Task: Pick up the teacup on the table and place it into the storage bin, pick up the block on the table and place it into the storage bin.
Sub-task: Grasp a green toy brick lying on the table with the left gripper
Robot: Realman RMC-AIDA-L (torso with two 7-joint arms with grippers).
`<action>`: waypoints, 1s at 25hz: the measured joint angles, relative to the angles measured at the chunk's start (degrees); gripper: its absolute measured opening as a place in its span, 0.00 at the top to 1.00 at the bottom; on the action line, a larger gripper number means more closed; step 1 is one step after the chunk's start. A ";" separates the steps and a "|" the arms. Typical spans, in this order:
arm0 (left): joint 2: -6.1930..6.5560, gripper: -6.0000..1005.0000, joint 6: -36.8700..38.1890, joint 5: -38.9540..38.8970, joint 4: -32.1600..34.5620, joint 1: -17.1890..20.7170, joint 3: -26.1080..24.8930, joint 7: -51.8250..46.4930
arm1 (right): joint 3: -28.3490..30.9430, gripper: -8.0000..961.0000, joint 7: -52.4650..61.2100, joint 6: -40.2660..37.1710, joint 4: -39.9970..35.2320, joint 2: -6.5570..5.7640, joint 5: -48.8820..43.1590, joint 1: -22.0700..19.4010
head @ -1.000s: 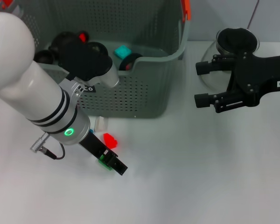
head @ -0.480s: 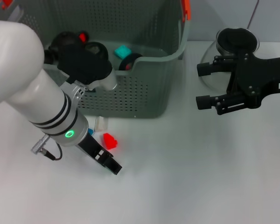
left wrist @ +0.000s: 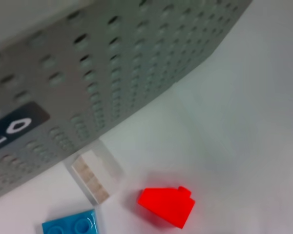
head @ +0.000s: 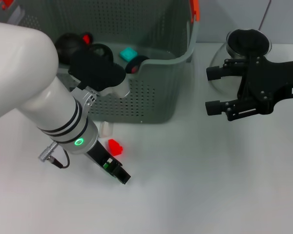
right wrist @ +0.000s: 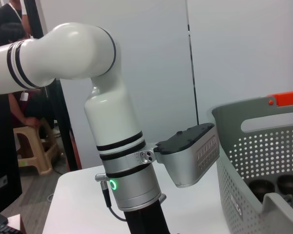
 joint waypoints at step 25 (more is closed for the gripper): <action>0.00 0.06 1.46 0.75 -0.39 -1.33 2.69 -1.60 | 0.36 0.02 -1.36 -0.53 0.01 0.33 0.10 -0.70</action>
